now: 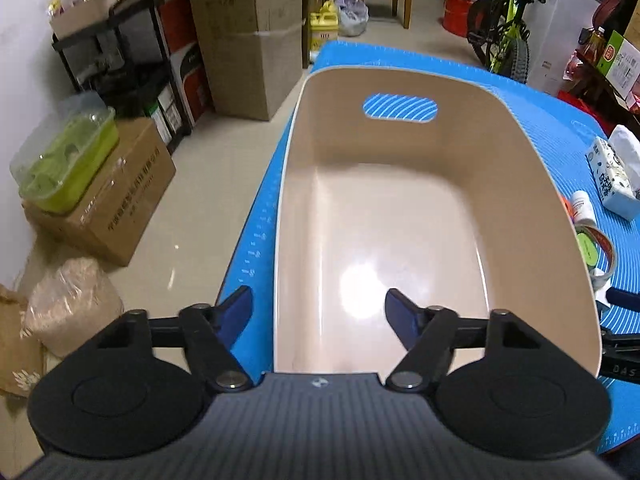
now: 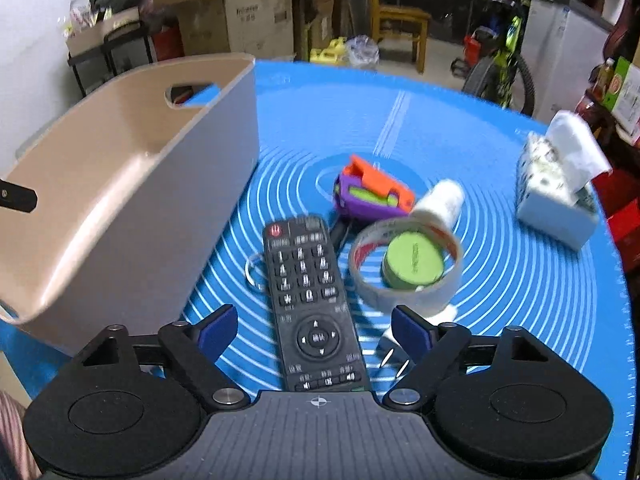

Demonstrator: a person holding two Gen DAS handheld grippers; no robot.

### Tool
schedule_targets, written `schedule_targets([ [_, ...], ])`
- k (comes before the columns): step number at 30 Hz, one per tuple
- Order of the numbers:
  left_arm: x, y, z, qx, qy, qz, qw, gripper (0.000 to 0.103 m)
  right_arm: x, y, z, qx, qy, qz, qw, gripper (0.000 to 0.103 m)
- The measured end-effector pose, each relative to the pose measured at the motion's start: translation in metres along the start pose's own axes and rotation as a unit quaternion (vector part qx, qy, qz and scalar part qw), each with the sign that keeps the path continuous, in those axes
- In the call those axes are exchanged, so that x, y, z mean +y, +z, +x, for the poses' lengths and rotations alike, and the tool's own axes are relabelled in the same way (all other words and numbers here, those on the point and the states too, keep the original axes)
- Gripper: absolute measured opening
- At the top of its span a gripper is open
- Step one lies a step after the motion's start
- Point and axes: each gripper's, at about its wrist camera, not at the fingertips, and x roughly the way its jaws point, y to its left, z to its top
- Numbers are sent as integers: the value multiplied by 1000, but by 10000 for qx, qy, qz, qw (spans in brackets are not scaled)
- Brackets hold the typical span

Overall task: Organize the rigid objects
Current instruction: 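Move the right gripper to the black remote and close on it while the left gripper grips the basket rim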

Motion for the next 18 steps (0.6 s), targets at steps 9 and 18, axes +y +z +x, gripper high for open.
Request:
schedule_targets([
  [9,7,0,12,331,-115,-121,9993,34,8,-5,22,258,6,-480,9985,78],
  [18,20,0,20,490,-39,-305,9983,3,10,5,43,413,-45,-658,9970,71],
])
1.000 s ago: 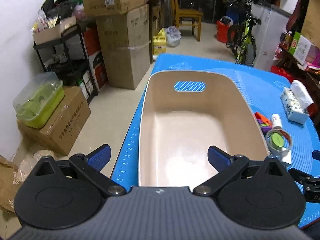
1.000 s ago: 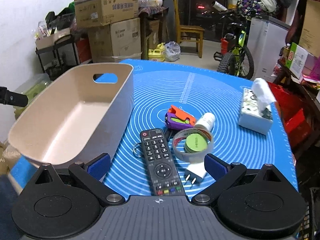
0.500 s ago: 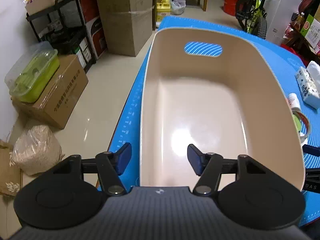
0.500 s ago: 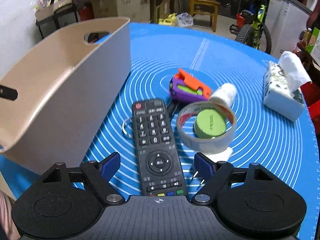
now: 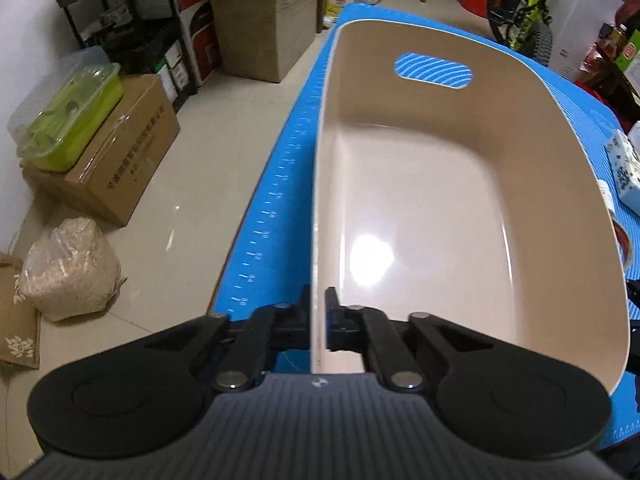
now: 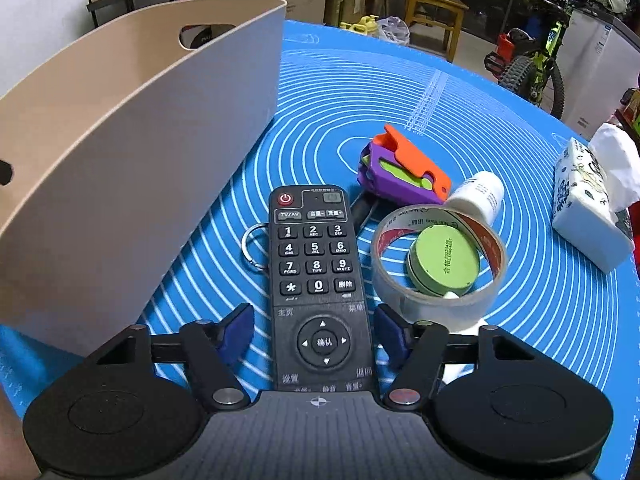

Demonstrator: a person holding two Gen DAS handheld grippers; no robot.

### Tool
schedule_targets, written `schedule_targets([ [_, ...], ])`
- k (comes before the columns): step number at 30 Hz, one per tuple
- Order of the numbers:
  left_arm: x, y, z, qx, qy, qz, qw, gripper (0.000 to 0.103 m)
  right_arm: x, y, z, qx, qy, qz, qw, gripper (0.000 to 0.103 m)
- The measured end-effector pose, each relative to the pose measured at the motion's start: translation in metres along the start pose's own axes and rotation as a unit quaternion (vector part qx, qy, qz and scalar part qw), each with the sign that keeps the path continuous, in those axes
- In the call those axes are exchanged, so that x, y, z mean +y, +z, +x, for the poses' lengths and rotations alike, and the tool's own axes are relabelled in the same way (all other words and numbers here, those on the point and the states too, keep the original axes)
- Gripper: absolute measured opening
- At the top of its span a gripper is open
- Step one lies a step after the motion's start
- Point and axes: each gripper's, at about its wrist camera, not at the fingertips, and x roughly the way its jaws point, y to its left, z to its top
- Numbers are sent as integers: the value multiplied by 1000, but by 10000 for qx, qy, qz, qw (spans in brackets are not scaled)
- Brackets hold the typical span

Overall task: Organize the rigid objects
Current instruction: 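Move the right gripper to the black remote and close on it while the left gripper grips the basket rim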

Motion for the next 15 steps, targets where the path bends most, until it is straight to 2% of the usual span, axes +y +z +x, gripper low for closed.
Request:
schedule_targets([
  [3,1,0,0,0,-14,-8,10000,3,-1,2,2,-24,70,45,10000,69],
  [6,0,0,0,-3,-9,-4,10000,3,-3,2,1,-46,165,130,9998,56],
  [10,-1,0,0,-3,-10,-11,10000,3,-2,0,-1,-100,160,138,9997,55],
  [15,0,0,0,-11,-4,6,10000,3,-1,-4,-16,-401,141,213,9989,55],
])
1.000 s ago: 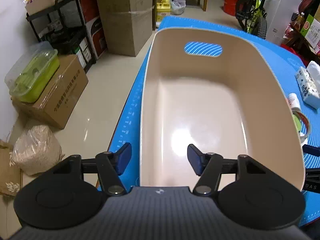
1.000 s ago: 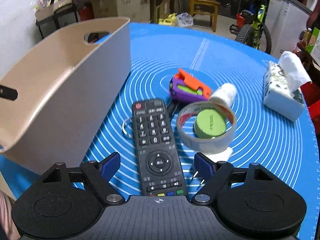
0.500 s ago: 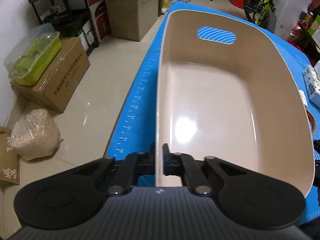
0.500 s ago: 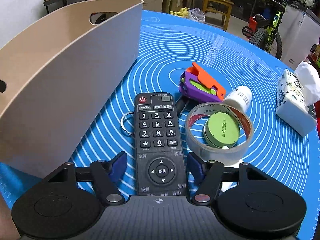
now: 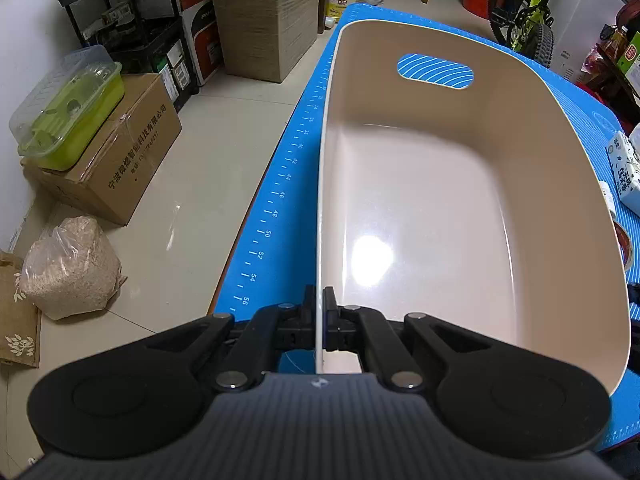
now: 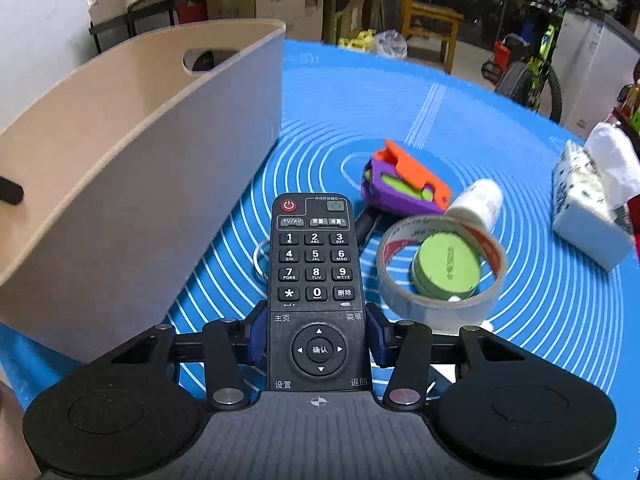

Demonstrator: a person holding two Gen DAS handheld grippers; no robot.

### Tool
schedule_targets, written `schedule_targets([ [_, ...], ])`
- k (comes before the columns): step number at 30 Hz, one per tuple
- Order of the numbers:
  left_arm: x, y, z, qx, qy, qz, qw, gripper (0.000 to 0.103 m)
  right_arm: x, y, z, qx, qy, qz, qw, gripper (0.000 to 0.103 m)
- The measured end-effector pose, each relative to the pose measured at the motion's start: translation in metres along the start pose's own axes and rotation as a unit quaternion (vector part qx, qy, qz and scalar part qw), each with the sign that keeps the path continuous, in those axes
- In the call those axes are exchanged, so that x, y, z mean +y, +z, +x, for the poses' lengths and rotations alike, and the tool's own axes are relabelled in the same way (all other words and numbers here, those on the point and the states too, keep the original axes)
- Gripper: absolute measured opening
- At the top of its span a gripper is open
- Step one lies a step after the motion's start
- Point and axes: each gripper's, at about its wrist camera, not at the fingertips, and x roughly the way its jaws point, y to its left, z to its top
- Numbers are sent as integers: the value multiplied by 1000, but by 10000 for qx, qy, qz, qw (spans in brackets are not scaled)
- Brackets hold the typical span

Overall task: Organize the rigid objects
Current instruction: 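Move the right gripper to the black remote and close on it while the left gripper grips the basket rim, then carry the black remote into the beige basket and open the right gripper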

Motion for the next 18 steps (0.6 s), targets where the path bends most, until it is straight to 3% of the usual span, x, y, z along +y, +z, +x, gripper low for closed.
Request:
schedule_targets([
  [9,1,-1,0,6,0,13,10000,3,-4,29,-52,-760,-126,286,9966,55],
  [18,2,-2,0,11,17,35,10000,3,15,93,-100,-1501,45,256,9883,55],
])
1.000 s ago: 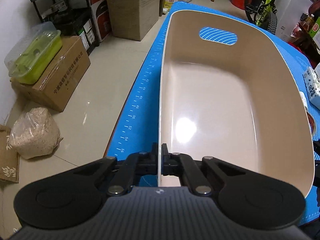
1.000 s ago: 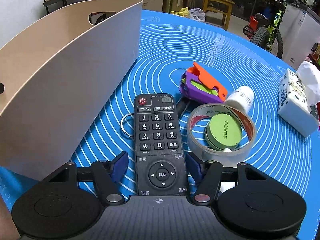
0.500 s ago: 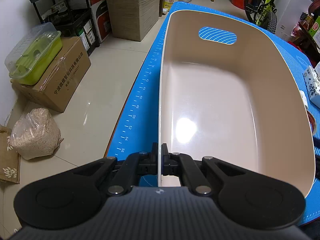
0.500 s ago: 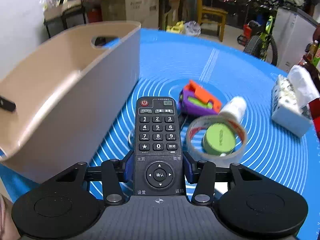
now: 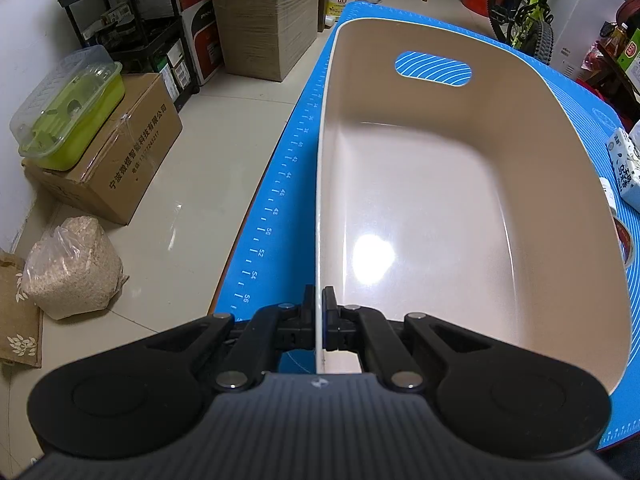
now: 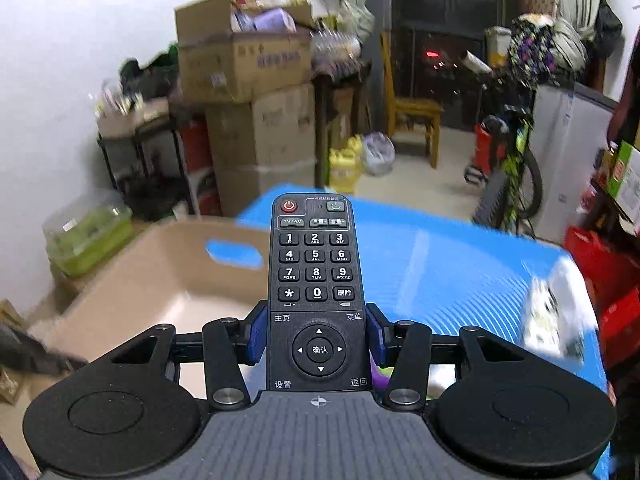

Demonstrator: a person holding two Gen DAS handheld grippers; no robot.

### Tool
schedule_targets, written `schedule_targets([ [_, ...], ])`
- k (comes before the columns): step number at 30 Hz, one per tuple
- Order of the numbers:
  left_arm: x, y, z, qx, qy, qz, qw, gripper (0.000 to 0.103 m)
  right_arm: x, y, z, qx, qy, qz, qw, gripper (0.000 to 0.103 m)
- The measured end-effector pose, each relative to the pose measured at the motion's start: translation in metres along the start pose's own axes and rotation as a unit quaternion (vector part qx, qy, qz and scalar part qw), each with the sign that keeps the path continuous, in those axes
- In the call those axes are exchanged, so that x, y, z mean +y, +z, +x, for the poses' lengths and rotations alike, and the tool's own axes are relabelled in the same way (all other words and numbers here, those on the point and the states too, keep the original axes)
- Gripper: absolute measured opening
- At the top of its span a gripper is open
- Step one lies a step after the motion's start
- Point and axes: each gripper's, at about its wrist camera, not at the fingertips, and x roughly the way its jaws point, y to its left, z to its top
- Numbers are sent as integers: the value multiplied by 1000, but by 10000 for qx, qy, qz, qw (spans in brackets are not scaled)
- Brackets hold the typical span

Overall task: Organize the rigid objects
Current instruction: 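Carry the black remote into the beige basket and open the right gripper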

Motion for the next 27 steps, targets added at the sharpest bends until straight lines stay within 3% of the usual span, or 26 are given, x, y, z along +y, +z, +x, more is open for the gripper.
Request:
schedule_targets([
  [9,0,0,0,0,4,10,10000,3,52,37,19,-71,634,21,9980,55],
  [20,1,0,0,-10,-2,23,10000,3,110,7,90,1029,757,-226,9916,55],
  [27,0,0,1,-5,-5,17,10000,3,142,-15,125,1801,672,-750,9785,55],
])
